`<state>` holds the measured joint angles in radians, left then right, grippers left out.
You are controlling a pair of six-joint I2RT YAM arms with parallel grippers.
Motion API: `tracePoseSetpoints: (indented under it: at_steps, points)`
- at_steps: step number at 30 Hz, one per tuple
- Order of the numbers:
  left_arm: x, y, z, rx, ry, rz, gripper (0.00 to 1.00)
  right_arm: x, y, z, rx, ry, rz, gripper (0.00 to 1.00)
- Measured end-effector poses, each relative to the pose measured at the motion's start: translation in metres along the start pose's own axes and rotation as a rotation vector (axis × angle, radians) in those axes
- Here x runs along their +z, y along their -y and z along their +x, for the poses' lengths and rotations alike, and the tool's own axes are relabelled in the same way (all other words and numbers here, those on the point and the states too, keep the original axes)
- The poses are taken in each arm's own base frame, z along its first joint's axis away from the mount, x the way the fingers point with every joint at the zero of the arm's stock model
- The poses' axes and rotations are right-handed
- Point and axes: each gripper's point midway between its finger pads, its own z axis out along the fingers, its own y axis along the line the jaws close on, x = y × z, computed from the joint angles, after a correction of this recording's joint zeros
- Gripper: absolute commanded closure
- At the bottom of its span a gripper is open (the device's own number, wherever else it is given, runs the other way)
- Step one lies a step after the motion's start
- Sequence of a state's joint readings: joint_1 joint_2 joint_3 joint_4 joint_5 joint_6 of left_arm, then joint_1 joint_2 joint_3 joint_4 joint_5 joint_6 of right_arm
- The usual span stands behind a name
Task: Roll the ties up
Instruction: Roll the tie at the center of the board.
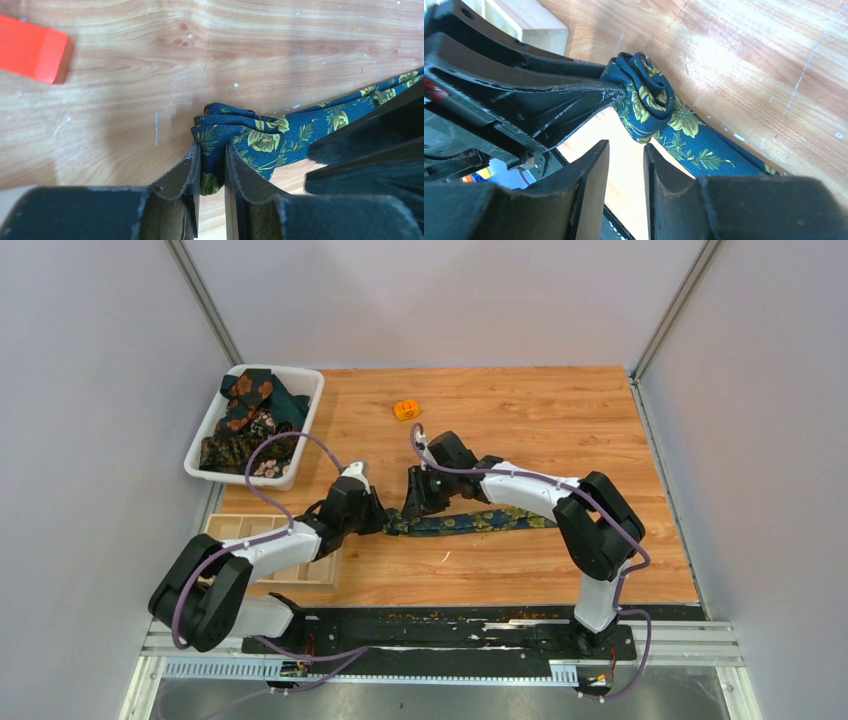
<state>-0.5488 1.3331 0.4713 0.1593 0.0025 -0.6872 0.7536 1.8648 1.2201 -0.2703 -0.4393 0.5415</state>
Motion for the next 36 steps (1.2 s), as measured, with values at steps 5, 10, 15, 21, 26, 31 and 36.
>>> tracePoseSetpoints:
  at_steps: [5, 10, 15, 21, 26, 31, 36]
  points:
    - [-0.013, -0.007, 0.004, -0.018, -0.003, -0.058, 0.91, -0.004, -0.008, -0.008, 0.001, 0.046, 0.009, 0.77]
    - [-0.025, -0.013, 0.010, -0.010, -0.010, -0.116, 0.92, 0.003, -0.016, -0.003, 0.000, 0.045, 0.010, 0.81]
    - [-0.035, -0.016, 0.009, 0.010, -0.015, -0.165, 0.92, 0.024, -0.015, 0.010, 0.006, 0.005, 0.022, 0.85]
    - [-0.042, -0.018, 0.007, 0.030, -0.021, -0.213, 0.92, 0.039, -0.011, 0.021, 0.024, -0.028, 0.033, 0.86]
    - [-0.046, -0.018, 0.003, 0.043, -0.016, -0.243, 0.93, 0.043, -0.014, 0.017, 0.029, -0.021, 0.024, 0.86]
    - [-0.051, -0.009, -0.001, 0.070, -0.012, -0.252, 0.93, 0.048, -0.014, 0.017, 0.037, -0.020, 0.020, 0.87]
    - [-0.051, -0.002, -0.001, 0.099, -0.018, -0.265, 0.93, 0.049, -0.015, 0.017, 0.038, -0.018, 0.016, 0.87]
